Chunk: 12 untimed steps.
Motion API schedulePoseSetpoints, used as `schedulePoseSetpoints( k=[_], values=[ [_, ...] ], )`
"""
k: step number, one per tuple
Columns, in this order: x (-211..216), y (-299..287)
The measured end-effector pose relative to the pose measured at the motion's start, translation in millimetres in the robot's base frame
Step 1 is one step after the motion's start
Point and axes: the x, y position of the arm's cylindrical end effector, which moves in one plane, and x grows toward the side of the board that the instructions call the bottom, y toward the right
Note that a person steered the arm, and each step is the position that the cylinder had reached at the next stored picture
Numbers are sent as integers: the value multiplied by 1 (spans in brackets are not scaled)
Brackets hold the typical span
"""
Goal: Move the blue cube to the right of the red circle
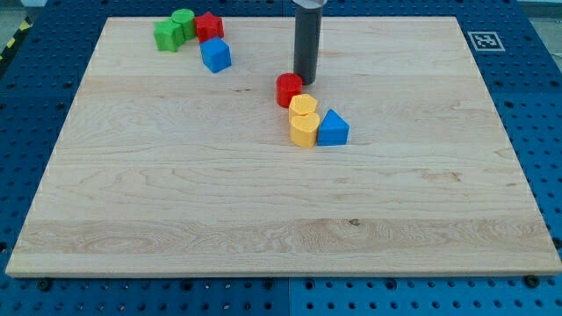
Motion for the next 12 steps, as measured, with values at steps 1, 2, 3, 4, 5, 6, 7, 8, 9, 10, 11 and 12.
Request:
schedulePoseSetpoints(
  k=[1,2,3,4,5,6,7,8,9,10,11,12],
  values=[
    [-5,-44],
    [-2,-91],
    [4,-138],
    [-9,-187],
    [-41,-194],
    [-49,-146],
    [-49,-53],
    [-49,21],
    [-50,30],
    [-52,-7],
    [-48,-30],
    [-26,-4]
  ],
)
